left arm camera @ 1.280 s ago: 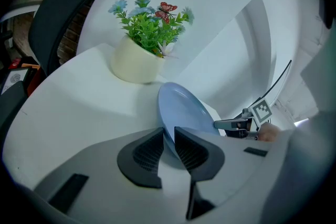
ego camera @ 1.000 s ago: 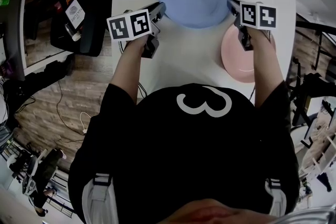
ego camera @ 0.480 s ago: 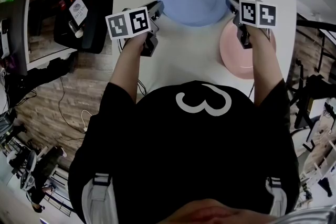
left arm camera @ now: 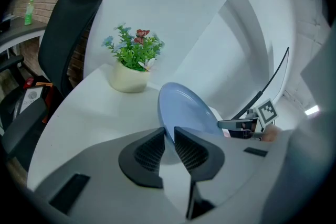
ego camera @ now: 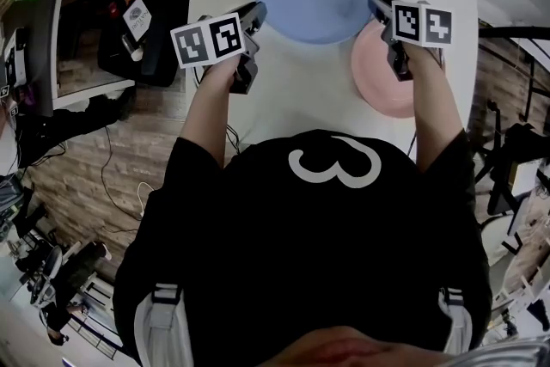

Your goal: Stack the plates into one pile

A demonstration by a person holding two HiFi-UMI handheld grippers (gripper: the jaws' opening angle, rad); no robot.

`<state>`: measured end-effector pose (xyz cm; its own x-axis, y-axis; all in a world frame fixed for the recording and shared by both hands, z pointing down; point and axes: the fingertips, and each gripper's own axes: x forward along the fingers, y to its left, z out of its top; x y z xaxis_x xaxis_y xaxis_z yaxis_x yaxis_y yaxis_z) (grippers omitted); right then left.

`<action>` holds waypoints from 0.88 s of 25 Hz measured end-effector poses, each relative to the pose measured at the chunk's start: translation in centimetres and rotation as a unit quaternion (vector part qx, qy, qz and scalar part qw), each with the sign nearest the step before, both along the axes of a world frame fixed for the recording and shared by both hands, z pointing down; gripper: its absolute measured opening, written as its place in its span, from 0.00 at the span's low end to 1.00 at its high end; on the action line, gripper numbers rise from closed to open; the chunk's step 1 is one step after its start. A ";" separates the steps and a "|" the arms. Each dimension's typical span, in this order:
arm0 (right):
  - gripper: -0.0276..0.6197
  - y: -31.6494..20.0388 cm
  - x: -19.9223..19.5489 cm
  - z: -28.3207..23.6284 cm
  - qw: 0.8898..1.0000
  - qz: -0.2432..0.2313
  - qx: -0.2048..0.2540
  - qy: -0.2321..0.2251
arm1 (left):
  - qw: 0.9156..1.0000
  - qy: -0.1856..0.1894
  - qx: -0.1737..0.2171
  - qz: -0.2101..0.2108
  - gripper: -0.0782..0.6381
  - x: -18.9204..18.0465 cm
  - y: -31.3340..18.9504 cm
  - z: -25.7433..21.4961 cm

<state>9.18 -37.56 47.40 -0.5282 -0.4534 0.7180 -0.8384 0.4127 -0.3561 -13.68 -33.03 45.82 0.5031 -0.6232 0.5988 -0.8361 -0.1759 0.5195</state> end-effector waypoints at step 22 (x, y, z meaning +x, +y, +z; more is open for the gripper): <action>0.13 4.9 5.2 -4.4 0.999 0.020 0.029 -0.025 | 0.999 -0.010 0.026 0.019 0.19 5.1 4.4 -3.8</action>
<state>14.34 -32.63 43.05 -0.5434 -0.5147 0.6632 -0.8364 0.3999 -0.3749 -8.59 -28.60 41.99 0.5161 -0.6346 0.5752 -0.8379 -0.2349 0.4927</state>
